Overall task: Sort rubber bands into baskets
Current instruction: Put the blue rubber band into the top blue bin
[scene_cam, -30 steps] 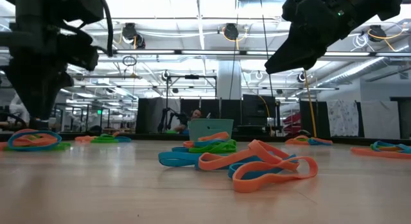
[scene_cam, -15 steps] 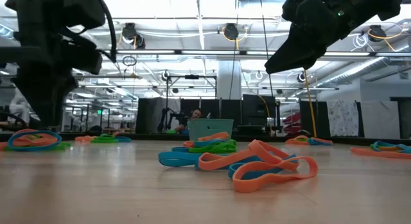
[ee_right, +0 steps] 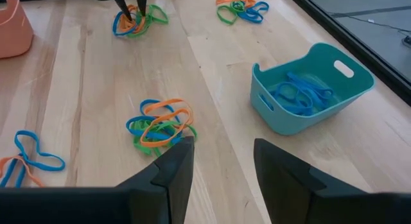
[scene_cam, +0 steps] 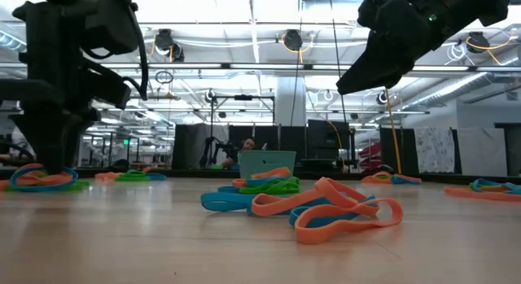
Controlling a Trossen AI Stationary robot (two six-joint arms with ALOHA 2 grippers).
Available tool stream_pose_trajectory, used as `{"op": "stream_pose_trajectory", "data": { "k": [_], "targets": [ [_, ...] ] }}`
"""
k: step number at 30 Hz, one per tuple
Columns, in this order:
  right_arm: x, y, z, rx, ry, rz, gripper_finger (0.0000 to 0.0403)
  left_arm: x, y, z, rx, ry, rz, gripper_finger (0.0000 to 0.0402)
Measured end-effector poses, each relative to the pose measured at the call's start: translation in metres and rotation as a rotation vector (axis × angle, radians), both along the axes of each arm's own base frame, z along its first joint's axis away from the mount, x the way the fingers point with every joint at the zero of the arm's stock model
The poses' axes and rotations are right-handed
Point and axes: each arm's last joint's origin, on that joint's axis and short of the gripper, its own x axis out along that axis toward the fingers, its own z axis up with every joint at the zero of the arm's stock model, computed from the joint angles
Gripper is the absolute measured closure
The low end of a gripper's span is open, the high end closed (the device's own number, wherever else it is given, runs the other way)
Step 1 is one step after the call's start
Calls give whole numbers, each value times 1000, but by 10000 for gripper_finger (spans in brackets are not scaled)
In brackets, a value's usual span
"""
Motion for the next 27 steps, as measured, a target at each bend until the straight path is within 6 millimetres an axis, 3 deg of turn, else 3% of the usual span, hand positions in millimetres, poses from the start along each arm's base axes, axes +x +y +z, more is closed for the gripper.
{"op": "stream_pose_trajectory", "data": {
  "k": [7,16,19,27],
  "targets": [
    [0,0,0,0,0,0,248,0,0,0,-1,-2,-17,280],
    [0,0,0,-1,1,0,248,0,0,1,-2,-1,-44,386],
    [0,0,0,-1,2,0,248,0,0,3,-8,-9,-61,394],
    [-1,0,-1,-2,9,-1,248,16,2,45,-17,-125,-125,399]
  ]
}}
